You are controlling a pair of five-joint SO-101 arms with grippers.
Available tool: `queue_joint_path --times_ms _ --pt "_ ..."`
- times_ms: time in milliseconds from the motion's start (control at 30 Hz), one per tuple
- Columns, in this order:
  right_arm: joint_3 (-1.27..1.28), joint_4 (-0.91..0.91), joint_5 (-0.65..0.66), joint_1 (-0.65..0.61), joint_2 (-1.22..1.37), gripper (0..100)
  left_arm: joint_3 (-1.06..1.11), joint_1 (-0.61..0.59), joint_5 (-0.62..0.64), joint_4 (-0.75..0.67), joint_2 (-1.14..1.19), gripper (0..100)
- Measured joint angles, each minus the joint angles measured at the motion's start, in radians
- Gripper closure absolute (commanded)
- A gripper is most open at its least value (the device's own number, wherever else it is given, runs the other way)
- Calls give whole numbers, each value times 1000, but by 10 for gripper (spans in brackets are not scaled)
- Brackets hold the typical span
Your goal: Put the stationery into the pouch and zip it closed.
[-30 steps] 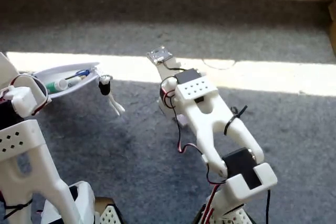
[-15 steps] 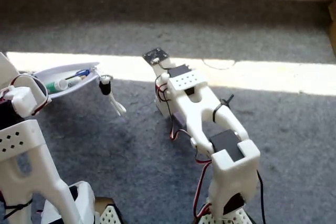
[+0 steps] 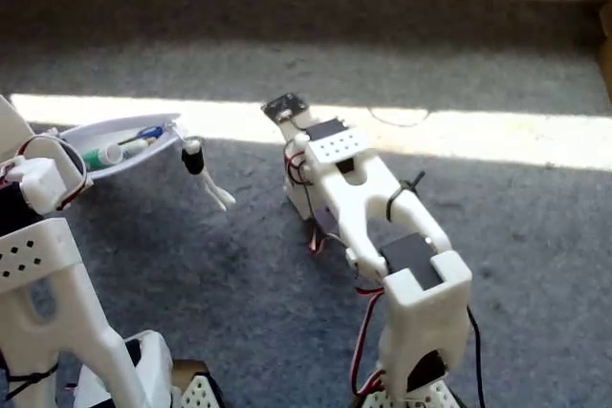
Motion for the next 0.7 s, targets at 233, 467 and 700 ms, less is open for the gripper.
queue_joint_path --times_ms 233,467,700 --pt "0 0 -20 -25 -155 992 0 23 -12 0 0 989" --pt "12 -6 -143 -25 -301 992 0 146 -23 0 0 989" --pt "12 -6 -290 18 -450 992 0 265 -23 0 0 989"
